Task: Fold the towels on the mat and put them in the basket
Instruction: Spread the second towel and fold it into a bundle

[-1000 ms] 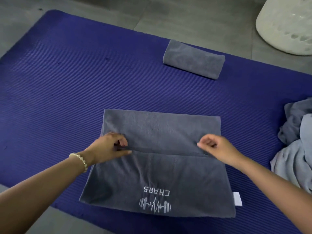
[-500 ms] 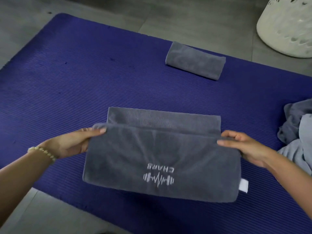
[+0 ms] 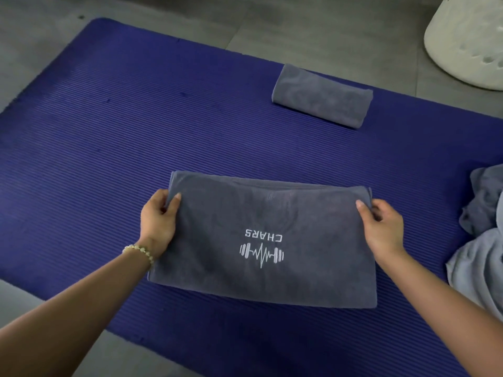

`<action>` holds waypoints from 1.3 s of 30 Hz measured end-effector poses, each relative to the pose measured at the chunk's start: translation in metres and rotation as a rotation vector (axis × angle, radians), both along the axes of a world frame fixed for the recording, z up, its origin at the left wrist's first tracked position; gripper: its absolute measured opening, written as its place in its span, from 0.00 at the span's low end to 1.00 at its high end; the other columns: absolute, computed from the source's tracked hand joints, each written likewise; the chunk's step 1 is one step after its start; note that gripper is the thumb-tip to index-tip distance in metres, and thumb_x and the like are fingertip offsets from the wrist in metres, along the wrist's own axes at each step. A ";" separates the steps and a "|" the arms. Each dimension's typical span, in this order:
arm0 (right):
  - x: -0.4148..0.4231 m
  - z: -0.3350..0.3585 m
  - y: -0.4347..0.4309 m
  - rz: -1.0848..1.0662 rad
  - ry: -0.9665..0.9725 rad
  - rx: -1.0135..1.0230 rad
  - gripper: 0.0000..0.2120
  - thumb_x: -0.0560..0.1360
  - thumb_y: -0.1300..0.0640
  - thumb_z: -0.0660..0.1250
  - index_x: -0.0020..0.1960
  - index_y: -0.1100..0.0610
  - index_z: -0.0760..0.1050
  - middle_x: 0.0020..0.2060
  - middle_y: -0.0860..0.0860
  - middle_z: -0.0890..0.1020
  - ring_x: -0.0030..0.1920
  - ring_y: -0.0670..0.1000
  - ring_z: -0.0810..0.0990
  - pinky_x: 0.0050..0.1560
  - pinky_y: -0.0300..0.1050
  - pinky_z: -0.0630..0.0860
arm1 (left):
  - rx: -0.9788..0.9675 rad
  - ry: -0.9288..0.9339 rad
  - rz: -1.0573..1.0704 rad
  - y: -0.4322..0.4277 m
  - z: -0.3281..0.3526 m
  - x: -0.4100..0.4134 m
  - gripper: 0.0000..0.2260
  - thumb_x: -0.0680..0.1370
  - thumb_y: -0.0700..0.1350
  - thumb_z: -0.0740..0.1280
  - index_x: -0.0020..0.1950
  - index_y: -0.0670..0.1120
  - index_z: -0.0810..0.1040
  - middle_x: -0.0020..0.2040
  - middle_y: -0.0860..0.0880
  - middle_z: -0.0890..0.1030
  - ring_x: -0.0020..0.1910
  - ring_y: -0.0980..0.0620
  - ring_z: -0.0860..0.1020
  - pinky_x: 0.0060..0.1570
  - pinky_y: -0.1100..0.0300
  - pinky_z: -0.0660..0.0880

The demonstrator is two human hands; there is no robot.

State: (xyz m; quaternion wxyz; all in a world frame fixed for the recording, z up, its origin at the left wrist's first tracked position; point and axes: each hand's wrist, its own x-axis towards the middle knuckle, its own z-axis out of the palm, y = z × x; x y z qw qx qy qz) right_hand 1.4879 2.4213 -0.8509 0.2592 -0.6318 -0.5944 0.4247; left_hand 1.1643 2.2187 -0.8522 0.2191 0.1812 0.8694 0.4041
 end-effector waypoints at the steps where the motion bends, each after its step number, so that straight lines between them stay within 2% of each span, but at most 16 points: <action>1: 0.000 0.002 0.001 -0.009 0.012 0.019 0.09 0.78 0.53 0.65 0.48 0.58 0.76 0.43 0.56 0.81 0.42 0.53 0.78 0.43 0.41 0.75 | 0.021 0.005 0.018 0.001 -0.001 -0.001 0.10 0.80 0.48 0.63 0.45 0.42 0.74 0.38 0.50 0.76 0.36 0.54 0.73 0.37 0.65 0.68; 5: -0.006 -0.005 0.013 -0.012 -0.024 -0.080 0.10 0.78 0.51 0.66 0.51 0.58 0.76 0.45 0.53 0.81 0.48 0.54 0.79 0.48 0.47 0.76 | -0.059 -0.113 0.002 0.006 -0.004 -0.010 0.10 0.80 0.49 0.64 0.50 0.42 0.77 0.43 0.48 0.79 0.44 0.49 0.77 0.42 0.60 0.72; 7: -0.008 -0.007 0.017 -0.009 -0.032 -0.215 0.17 0.75 0.48 0.68 0.58 0.58 0.75 0.49 0.51 0.80 0.51 0.53 0.79 0.49 0.46 0.75 | -0.137 -0.177 -0.023 0.009 -0.002 -0.010 0.11 0.79 0.52 0.64 0.53 0.45 0.76 0.47 0.49 0.79 0.48 0.49 0.77 0.49 0.58 0.72; 9: -0.005 -0.003 0.018 0.014 -0.056 -0.278 0.22 0.73 0.47 0.71 0.61 0.58 0.73 0.51 0.51 0.80 0.50 0.51 0.79 0.47 0.44 0.74 | -0.168 -0.191 -0.027 0.008 0.002 -0.009 0.13 0.79 0.54 0.64 0.54 0.46 0.76 0.49 0.49 0.79 0.49 0.50 0.77 0.52 0.58 0.71; 12: 0.008 0.003 0.010 0.085 -0.091 -0.341 0.20 0.71 0.48 0.73 0.55 0.60 0.76 0.48 0.52 0.81 0.45 0.49 0.80 0.41 0.40 0.75 | -0.207 -0.174 -0.032 -0.011 0.000 -0.009 0.15 0.79 0.54 0.64 0.51 0.43 0.78 0.47 0.48 0.81 0.47 0.48 0.78 0.50 0.57 0.72; 16: 0.032 0.001 -0.013 0.099 -0.083 -0.473 0.19 0.70 0.45 0.73 0.49 0.61 0.80 0.45 0.52 0.84 0.46 0.52 0.83 0.51 0.49 0.79 | -0.314 -0.119 -0.108 -0.053 -0.010 0.004 0.17 0.79 0.53 0.64 0.43 0.40 0.81 0.39 0.41 0.82 0.41 0.44 0.79 0.44 0.51 0.74; 19: 0.037 -0.009 -0.043 0.077 -0.124 -0.352 0.18 0.70 0.46 0.73 0.48 0.60 0.78 0.42 0.52 0.83 0.43 0.51 0.82 0.39 0.43 0.76 | -0.293 -0.038 -0.113 -0.072 -0.014 0.017 0.16 0.80 0.50 0.63 0.40 0.38 0.77 0.38 0.36 0.80 0.36 0.42 0.76 0.40 0.50 0.73; 22: 0.036 -0.015 -0.061 0.049 -0.092 -0.247 0.13 0.72 0.49 0.72 0.44 0.59 0.77 0.40 0.52 0.82 0.40 0.50 0.81 0.35 0.40 0.73 | -0.276 0.015 -0.098 -0.077 -0.016 0.024 0.15 0.80 0.51 0.62 0.41 0.41 0.75 0.36 0.40 0.78 0.35 0.45 0.75 0.35 0.53 0.70; 24: 0.037 -0.017 -0.061 0.030 -0.095 -0.178 0.14 0.73 0.49 0.71 0.40 0.60 0.76 0.36 0.54 0.81 0.37 0.53 0.79 0.33 0.41 0.72 | -0.261 0.030 -0.083 -0.075 -0.016 0.025 0.13 0.79 0.51 0.63 0.42 0.43 0.74 0.36 0.46 0.77 0.36 0.46 0.75 0.34 0.56 0.69; 26: 0.041 -0.018 -0.061 0.038 -0.131 -0.122 0.16 0.73 0.47 0.71 0.40 0.60 0.74 0.34 0.53 0.80 0.36 0.54 0.79 0.32 0.42 0.71 | -0.256 0.029 -0.069 -0.073 -0.015 0.026 0.09 0.78 0.51 0.66 0.46 0.46 0.74 0.40 0.50 0.77 0.39 0.50 0.75 0.39 0.57 0.69; 29: 0.045 -0.018 -0.069 0.028 -0.192 -0.092 0.17 0.72 0.44 0.70 0.48 0.57 0.72 0.38 0.50 0.80 0.40 0.52 0.81 0.34 0.43 0.72 | -0.315 0.067 -0.063 -0.077 -0.016 0.023 0.12 0.75 0.54 0.68 0.52 0.48 0.74 0.48 0.51 0.76 0.45 0.50 0.76 0.43 0.56 0.70; 31: 0.044 -0.015 -0.074 0.056 -0.274 0.011 0.21 0.73 0.43 0.68 0.56 0.57 0.69 0.47 0.49 0.78 0.46 0.53 0.79 0.38 0.47 0.75 | -0.347 0.039 -0.082 -0.078 -0.016 0.020 0.15 0.74 0.56 0.70 0.53 0.47 0.74 0.47 0.51 0.78 0.44 0.50 0.77 0.41 0.59 0.69; 33: 0.043 -0.013 -0.074 0.150 -0.360 0.216 0.24 0.75 0.46 0.67 0.64 0.58 0.68 0.60 0.52 0.72 0.58 0.54 0.74 0.55 0.54 0.75 | -0.378 -0.027 -0.132 -0.072 -0.012 0.019 0.17 0.73 0.58 0.70 0.52 0.47 0.73 0.44 0.51 0.79 0.43 0.50 0.78 0.39 0.60 0.69; 35: 0.039 -0.015 -0.072 0.345 -0.472 0.364 0.26 0.78 0.46 0.63 0.71 0.56 0.65 0.72 0.54 0.64 0.71 0.54 0.63 0.71 0.56 0.62 | -0.427 -0.117 -0.154 -0.061 -0.002 0.019 0.17 0.74 0.57 0.70 0.53 0.46 0.72 0.43 0.50 0.78 0.44 0.49 0.77 0.41 0.58 0.70; 37: 0.033 -0.022 -0.069 0.572 -0.560 0.388 0.28 0.80 0.41 0.54 0.75 0.53 0.60 0.77 0.52 0.56 0.77 0.52 0.52 0.76 0.54 0.49 | -0.423 -0.281 -0.159 -0.049 0.008 0.017 0.17 0.74 0.55 0.70 0.54 0.45 0.74 0.44 0.50 0.79 0.47 0.48 0.77 0.46 0.56 0.71; 39: 0.026 -0.032 -0.066 0.721 -0.612 0.312 0.32 0.78 0.36 0.43 0.77 0.50 0.55 0.78 0.49 0.51 0.77 0.48 0.44 0.76 0.50 0.40 | -0.360 -0.449 -0.193 -0.039 0.024 0.011 0.17 0.74 0.54 0.70 0.58 0.47 0.76 0.50 0.50 0.81 0.50 0.50 0.79 0.53 0.55 0.73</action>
